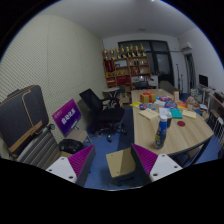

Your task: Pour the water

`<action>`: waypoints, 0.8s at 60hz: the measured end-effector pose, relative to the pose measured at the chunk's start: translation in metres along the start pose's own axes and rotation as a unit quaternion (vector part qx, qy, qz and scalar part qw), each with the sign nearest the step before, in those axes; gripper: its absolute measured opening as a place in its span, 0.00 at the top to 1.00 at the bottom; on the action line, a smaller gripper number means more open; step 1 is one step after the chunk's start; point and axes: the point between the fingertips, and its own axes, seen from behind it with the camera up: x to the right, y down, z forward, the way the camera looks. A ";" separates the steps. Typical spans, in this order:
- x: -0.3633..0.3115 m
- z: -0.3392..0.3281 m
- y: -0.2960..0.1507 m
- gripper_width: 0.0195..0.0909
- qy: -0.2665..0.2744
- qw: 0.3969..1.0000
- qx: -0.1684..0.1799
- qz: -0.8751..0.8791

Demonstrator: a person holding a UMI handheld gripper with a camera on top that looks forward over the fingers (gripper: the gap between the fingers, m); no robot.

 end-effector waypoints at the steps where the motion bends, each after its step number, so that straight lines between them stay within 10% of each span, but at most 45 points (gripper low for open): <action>1: 0.002 0.000 0.000 0.18 0.002 1.000 0.001 0.001; 24: 0.099 0.030 0.008 0.21 0.081 0.994 0.060 -0.036; 48: 0.275 0.213 0.030 0.21 0.151 0.985 0.073 -0.039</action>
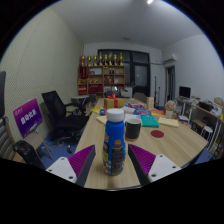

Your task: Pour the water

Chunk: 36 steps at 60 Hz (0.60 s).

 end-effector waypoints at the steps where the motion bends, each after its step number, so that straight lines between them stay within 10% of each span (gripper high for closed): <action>1: 0.001 0.007 0.002 0.21 -0.001 1.000 -0.002 -0.001; 13: 0.001 0.077 0.021 0.20 -0.020 0.999 0.015 -0.038; 25: 0.004 0.107 0.024 0.47 -0.047 0.996 0.038 -0.066; 36: -0.014 0.123 0.025 0.58 -0.100 0.994 -0.036 -0.014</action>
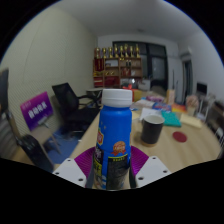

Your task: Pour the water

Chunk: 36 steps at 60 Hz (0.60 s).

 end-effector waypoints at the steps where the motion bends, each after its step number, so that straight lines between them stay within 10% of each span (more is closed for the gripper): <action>1: -0.006 0.003 -0.003 0.58 -0.016 1.000 -0.006 0.019; 21: -0.017 0.044 -0.160 0.58 -0.218 0.753 -0.040 0.620; 36: -0.001 0.058 -0.171 0.58 -0.261 0.525 -0.068 0.807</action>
